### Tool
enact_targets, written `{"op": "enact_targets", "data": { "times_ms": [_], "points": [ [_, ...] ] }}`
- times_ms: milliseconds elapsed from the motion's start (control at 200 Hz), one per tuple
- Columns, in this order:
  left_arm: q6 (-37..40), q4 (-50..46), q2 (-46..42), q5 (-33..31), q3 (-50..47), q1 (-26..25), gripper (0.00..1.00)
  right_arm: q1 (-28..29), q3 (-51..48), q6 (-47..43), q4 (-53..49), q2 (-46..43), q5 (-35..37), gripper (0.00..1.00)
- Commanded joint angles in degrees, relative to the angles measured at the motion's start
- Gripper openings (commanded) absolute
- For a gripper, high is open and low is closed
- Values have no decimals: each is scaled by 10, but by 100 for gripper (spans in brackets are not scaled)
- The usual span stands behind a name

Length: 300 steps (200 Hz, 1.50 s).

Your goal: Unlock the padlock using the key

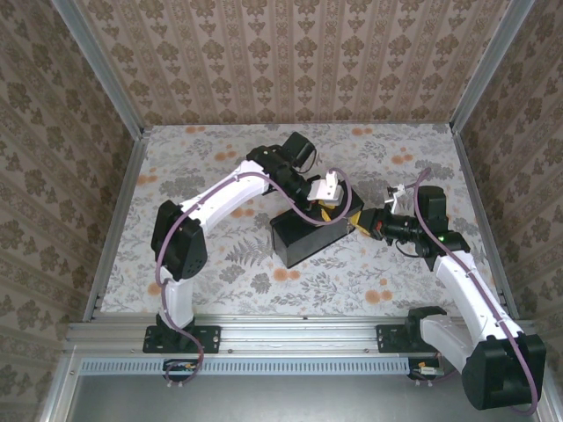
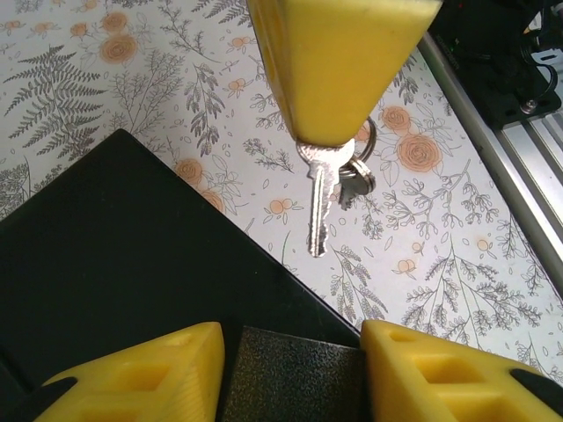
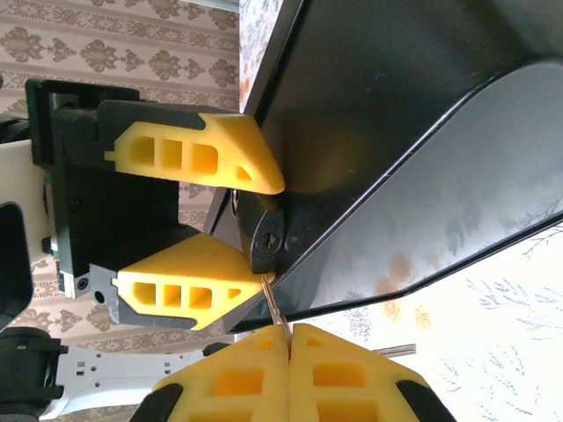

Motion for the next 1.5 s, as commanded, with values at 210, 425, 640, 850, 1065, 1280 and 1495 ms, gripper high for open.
{"op": "enact_targets", "data": {
  "times_ms": [210, 425, 640, 850, 1065, 1280, 1495],
  "points": [
    [35, -35, -21, 10, -4, 14, 65, -1, 2, 5, 6, -2, -9, 0],
    [50, -60, -2, 10, 10, 19, 56, 0, 1, 7, 12, -2, -7, 0],
    [49, -55, 4, 24, 5, 27, 39, 11, 3, 13, 17, -2, -12, 0],
    [49, -35, -10, 30, -17, 34, 34, 26, -11, 58, 60, 2, -4, 0],
    [24, 66, -50, 49, -79, 37, 27, 52, -33, 134, 140, 20, 24, 0],
    [6, 140, -83, 59, -135, 43, 25, 46, -38, 154, 166, 38, 29, 0],
    [3, 153, -91, 63, -149, 44, 25, 47, -41, 178, 208, 56, 17, 0]
  ]
}}
